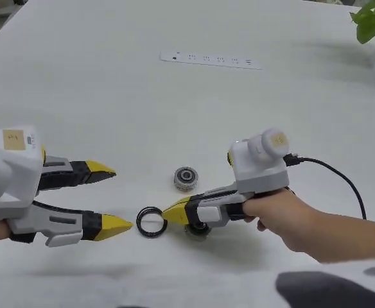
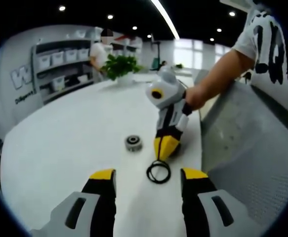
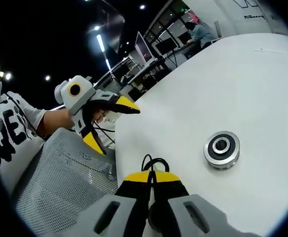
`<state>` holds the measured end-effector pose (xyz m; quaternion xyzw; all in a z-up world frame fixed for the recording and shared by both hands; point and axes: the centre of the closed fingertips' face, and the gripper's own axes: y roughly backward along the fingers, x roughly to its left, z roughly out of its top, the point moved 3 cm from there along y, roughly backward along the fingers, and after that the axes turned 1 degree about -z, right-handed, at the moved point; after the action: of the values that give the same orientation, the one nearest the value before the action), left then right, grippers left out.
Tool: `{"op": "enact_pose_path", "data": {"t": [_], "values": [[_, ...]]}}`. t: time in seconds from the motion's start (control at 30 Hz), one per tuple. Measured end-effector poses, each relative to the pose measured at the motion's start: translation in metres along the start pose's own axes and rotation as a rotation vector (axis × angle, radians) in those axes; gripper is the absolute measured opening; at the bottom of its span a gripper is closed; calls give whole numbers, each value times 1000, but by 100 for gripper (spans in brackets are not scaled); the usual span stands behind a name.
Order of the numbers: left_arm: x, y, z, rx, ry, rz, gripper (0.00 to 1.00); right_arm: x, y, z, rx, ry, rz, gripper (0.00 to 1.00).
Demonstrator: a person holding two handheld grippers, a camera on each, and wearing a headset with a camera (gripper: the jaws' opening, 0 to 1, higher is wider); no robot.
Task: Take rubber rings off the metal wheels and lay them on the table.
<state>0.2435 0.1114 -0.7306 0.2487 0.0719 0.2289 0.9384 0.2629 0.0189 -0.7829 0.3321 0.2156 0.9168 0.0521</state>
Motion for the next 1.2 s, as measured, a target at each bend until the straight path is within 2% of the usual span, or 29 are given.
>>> {"op": "enact_pose_path", "data": {"t": [0.63,1.0,1.2], "values": [[-2,0,3,4,-5,-4,54,-2,6,6,-23,14,-27,5],[2,6,9,-7,-5,12,54,-1,25,30,-96,35,-51,10],[7,9,16,-18,-10,25,55,1,40,44,-148,57,-70,14]]}}
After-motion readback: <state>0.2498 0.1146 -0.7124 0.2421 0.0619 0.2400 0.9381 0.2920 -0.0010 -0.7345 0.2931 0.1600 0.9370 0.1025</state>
